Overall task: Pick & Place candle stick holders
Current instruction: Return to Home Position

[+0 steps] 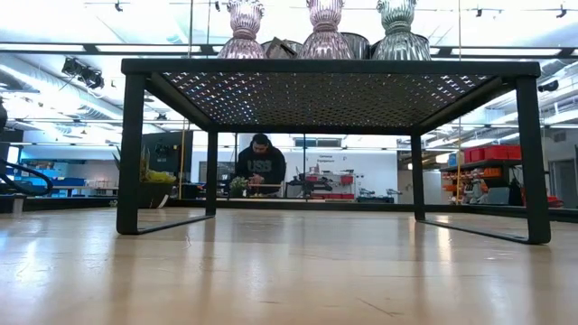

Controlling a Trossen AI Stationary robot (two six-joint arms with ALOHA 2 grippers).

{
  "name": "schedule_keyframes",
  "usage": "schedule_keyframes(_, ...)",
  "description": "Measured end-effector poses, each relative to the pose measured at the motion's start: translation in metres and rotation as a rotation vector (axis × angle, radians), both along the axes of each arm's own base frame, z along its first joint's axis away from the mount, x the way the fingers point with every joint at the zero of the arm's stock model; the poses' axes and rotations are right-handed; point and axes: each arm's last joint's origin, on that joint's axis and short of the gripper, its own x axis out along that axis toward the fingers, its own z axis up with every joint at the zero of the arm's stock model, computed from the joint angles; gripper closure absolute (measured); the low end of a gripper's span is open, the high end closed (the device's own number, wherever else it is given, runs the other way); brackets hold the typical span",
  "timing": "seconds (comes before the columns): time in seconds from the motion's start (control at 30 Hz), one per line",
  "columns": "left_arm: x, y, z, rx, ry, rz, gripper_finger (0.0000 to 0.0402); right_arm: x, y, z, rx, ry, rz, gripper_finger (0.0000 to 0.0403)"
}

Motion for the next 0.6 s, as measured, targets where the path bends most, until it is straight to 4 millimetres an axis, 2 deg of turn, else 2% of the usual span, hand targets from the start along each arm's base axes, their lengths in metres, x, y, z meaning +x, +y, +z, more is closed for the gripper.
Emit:
schedule_keyframes(0.07, -0.011, 0.000, -0.027, -0.026, -0.018, 0.015, 0.0003, 0.000, 0.000, 0.001, 0.002, -0.012, 0.000, 0.0279)
schedule_keyframes(0.27, -0.046, 0.002, -0.099, -0.107, 0.135, 0.015, 0.0003, 0.001, 0.000, 0.003, 0.005, -0.030, 0.000, 0.0279)
schedule_keyframes(0.37, -0.063, 0.008, -0.135, -0.163, 0.161, 0.151, 0.0003, 0.001, 0.000, 0.003, 0.005, -0.029, 0.000, 0.0279)
schedule_keyframes(0.47, -0.073, 0.013, -0.171, -0.264, 0.117, 0.306, 0.0003, 0.001, 0.000, 0.002, 0.004, -0.025, -0.001, 0.0279)
schedule_keyframes(0.6, -0.077, 0.015, -0.216, -0.334, 0.127, 0.346, 0.0003, -0.001, 0.000, 0.002, 0.005, -0.018, 0.003, 0.0279)
